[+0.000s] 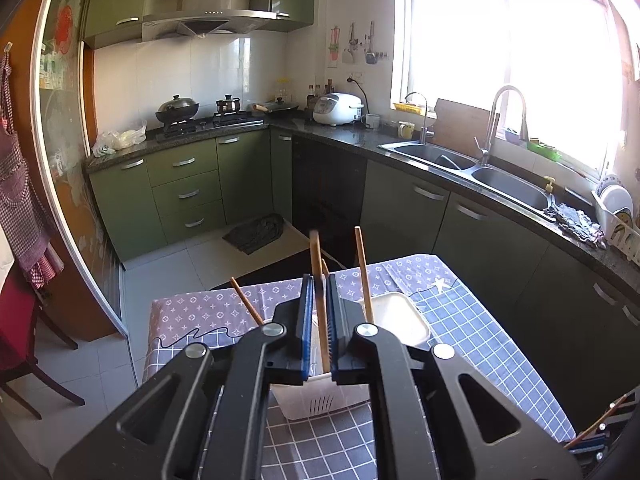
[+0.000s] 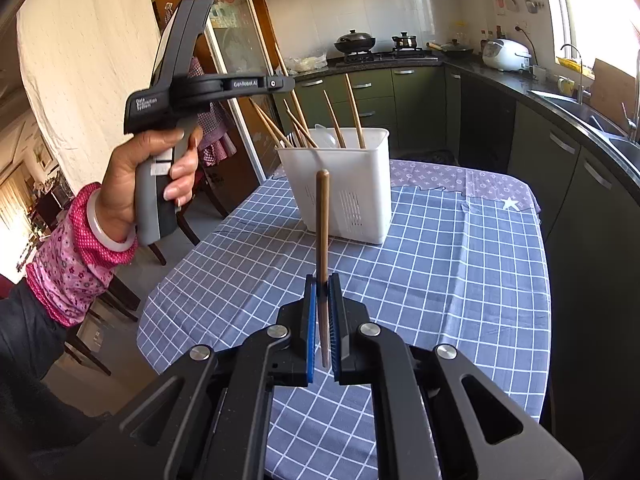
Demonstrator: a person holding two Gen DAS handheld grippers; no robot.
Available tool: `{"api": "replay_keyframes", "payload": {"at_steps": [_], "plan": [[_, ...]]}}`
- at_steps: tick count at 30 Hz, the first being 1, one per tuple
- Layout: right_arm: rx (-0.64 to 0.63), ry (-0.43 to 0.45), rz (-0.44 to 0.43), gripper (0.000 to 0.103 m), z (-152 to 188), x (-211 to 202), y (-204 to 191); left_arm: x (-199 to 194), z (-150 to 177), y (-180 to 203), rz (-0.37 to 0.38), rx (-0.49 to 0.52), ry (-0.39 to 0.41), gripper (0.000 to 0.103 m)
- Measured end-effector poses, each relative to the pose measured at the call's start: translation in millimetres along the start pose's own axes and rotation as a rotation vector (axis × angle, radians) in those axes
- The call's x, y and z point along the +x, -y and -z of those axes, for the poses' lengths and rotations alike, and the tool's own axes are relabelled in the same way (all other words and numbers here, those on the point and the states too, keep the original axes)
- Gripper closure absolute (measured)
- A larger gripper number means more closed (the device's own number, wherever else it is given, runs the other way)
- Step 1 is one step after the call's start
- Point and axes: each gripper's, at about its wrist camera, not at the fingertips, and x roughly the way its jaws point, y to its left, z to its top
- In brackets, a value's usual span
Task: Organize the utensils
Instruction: 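Carry the chopsticks over the caddy and drop them in with both tools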
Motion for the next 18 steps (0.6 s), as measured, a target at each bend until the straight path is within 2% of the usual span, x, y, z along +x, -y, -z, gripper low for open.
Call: {"api": "replay_keyframes", "payload": {"at_steps": [2,4,8,9,10,12,15,18], "plan": [[-0.006,0.024,-0.003,0.096,-14.3,-5.8,-1.2,-9.0,-3.0,-5.0,0.010,-0.015,0.020,0.092],[-0.011,0.055,-0.009,0.096,-31.7,-12.9,-3.5,-22.4,-4.6,-9.5,0.012,-0.033,0.047,0.082],[-0.030,0.155,-0.021,0.096,-77.1,-32.7,-10.2,-59.2,-3.1,-15.9,0.024,-0.053,0.115,0.080],[-0.030,0.183,-0.022,0.096,-89.0,-37.6,-11.1,-70.5,0.3,-17.7,0.018,-0.060,0.138,0.070],[-0.030,0.219,-0.022,0.096,-102.3,-42.4,-12.4,-80.8,4.6,-20.0,0.012,-0.072,0.159,0.052],[-0.031,0.271,-0.014,0.096,-126.2,-47.2,-14.5,-100.4,17.7,-23.1,-0.006,-0.094,0.196,0.037],[-0.024,0.315,-0.006,0.096,-158.6,-41.5,-13.6,-122.6,43.5,-23.0,-0.058,-0.079,0.239,0.035],[-0.012,0.323,0.021,0.096,-180.0,-24.9,-9.9,-135.5,72.9,-22.0,-0.108,-0.059,0.253,0.020]]}}
